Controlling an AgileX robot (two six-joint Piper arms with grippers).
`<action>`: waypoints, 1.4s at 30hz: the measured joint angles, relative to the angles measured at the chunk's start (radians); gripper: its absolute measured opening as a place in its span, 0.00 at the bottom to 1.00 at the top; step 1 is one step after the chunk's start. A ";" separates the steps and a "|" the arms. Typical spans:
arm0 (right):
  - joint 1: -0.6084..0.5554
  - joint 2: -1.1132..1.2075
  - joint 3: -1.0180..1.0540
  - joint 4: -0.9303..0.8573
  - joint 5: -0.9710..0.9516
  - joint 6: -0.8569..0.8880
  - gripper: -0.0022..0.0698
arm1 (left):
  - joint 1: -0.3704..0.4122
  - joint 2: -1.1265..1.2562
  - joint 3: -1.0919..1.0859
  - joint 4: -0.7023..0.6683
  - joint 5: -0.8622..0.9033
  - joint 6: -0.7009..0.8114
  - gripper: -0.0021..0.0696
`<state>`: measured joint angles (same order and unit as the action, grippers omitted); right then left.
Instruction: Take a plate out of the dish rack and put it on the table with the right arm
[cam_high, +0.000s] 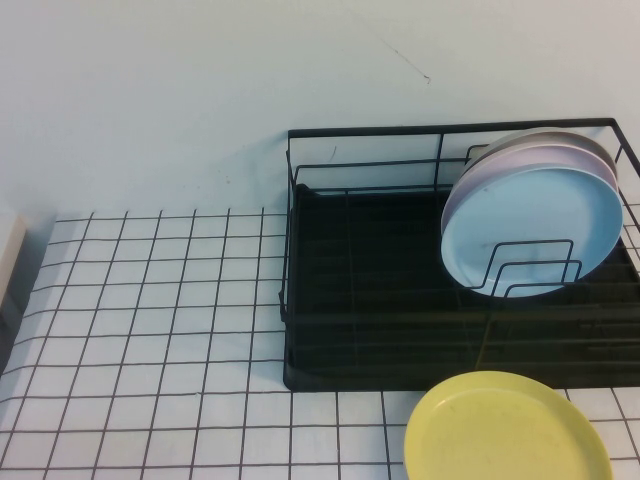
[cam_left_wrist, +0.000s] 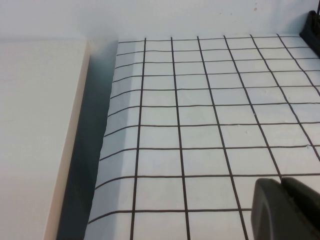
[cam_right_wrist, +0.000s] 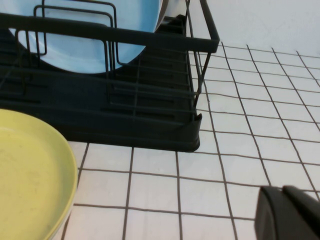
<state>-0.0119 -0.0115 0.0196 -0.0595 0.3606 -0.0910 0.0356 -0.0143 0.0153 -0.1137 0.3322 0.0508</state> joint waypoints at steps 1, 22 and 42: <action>0.000 0.000 0.000 0.000 0.000 0.000 0.03 | 0.000 0.000 0.000 0.000 0.000 0.000 0.02; 0.000 0.000 0.010 0.000 -0.704 0.000 0.03 | 0.000 0.000 0.000 0.000 0.000 0.000 0.02; 0.000 0.000 -0.100 0.107 -0.757 -0.136 0.03 | 0.000 0.000 0.000 0.000 0.000 0.000 0.02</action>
<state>-0.0119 -0.0115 -0.0806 0.0473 -0.3969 -0.2267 0.0356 -0.0143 0.0153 -0.1137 0.3322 0.0508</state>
